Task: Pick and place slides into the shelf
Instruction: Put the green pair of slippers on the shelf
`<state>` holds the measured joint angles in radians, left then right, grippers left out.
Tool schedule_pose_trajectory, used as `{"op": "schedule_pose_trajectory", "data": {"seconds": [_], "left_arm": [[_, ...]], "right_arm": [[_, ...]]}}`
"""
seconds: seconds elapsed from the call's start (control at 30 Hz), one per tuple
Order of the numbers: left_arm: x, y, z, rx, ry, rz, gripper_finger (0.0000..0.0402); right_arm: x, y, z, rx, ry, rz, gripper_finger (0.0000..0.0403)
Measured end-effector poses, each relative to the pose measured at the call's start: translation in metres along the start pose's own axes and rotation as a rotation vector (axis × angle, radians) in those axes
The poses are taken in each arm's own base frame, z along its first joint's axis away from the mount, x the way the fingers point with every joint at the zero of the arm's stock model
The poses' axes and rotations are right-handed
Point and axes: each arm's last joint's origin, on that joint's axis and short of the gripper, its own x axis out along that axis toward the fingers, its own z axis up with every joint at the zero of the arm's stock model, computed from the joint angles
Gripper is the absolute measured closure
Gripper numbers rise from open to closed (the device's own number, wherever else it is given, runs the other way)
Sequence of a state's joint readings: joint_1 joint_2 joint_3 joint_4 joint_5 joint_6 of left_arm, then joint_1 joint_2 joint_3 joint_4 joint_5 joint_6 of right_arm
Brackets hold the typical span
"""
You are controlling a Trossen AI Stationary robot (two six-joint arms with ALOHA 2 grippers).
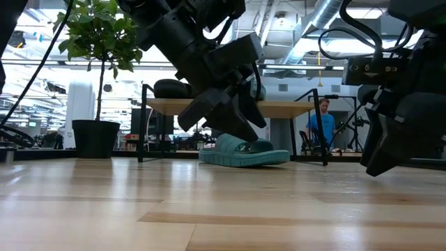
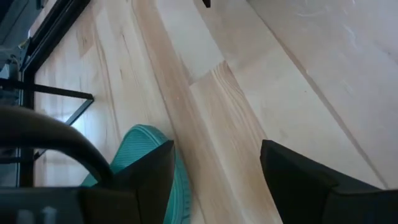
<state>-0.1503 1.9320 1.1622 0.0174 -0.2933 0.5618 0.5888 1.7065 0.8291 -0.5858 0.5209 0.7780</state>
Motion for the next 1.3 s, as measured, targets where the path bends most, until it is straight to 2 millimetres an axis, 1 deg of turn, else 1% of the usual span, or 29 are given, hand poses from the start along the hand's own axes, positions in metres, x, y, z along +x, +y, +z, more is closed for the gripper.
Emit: {"op": "schedule_pose_trajectory", "data": {"seconds": [0.37, 0.53, 0.83, 1.13, 1.3], "left_arm": [[0.003, 0.006, -0.004, -0.023, -0.016, -0.033, 0.0177], [0.003, 0.007, -0.005, -0.071, -0.019, -0.040, 0.0177], [0.003, 0.011, 0.002, -0.162, -0.107, -0.030, 0.0177], [0.003, 0.011, 0.003, -0.242, -0.111, -0.031, 0.0177], [0.003, 0.011, 0.003, -0.255, -0.111, -0.032, 0.0177]], "right_arm": [[0.000, 0.000, 0.000, 0.000, 0.000, 0.000, 0.0262], [0.000, 0.000, 0.000, 0.000, 0.000, 0.000, 0.0262], [0.000, 0.000, 0.000, 0.001, 0.000, -0.002, 0.0262], [0.000, 0.000, 0.000, 0.001, 0.000, -0.002, 0.0262], [0.000, 0.000, 0.000, 0.001, -0.001, -0.003, 0.0262]]}}
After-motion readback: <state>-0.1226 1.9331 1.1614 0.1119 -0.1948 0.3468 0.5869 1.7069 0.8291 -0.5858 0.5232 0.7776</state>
